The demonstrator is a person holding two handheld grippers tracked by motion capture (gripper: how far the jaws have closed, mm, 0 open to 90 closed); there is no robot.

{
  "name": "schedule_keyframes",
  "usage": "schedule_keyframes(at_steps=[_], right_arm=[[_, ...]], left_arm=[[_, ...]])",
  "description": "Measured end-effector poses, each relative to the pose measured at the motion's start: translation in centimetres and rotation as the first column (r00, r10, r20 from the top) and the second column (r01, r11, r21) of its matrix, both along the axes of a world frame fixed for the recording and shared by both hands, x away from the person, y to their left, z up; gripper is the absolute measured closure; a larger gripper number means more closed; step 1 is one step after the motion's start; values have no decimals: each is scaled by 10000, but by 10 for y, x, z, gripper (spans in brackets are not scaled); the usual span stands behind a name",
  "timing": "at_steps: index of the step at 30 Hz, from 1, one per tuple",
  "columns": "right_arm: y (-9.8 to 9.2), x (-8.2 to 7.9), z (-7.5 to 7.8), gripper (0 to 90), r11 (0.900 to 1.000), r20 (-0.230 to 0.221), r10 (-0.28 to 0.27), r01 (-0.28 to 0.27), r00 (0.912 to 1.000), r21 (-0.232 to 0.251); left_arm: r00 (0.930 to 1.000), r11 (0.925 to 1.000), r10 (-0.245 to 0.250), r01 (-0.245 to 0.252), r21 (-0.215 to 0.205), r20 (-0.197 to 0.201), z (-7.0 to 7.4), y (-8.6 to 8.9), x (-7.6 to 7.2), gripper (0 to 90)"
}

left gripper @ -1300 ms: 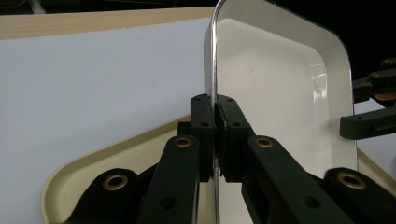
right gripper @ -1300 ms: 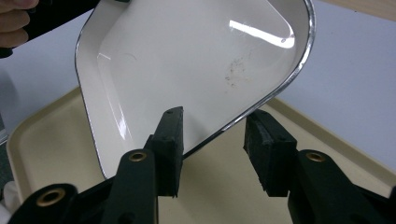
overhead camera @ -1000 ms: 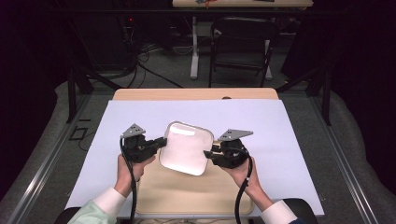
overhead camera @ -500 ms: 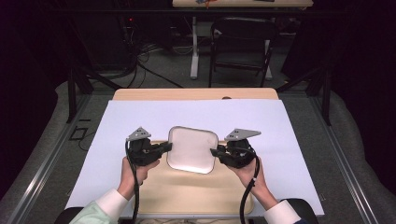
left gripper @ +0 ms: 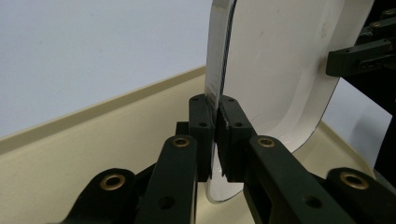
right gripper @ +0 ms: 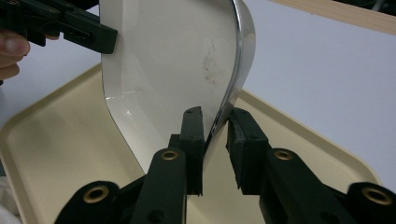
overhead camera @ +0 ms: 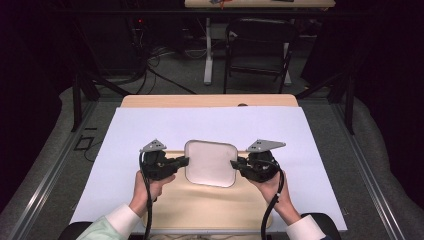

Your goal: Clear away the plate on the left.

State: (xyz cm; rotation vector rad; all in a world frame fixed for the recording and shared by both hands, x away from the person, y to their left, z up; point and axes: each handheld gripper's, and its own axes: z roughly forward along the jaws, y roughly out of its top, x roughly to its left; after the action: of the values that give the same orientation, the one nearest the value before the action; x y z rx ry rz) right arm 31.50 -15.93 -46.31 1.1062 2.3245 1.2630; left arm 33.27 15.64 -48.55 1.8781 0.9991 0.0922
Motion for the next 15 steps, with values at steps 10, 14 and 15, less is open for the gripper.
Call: schedule_keyframes(at_steps=[10,14,15], right_arm=[[-4,6,-2,800,9996,-685,-274,281,9973,98],[-1,8,-6,806,9995,-1132,-300,309,9931,65],[-1,8,-6,806,9995,-1132,-300,309,9931,65]], left_arm=[[9976,9999,-91,88,-49,-686,-6,-3,-2,843],[9932,9996,-117,87,-265,-1157,-10,2,-4,837],[9932,9996,-117,87,-265,-1157,-10,2,-4,836]])
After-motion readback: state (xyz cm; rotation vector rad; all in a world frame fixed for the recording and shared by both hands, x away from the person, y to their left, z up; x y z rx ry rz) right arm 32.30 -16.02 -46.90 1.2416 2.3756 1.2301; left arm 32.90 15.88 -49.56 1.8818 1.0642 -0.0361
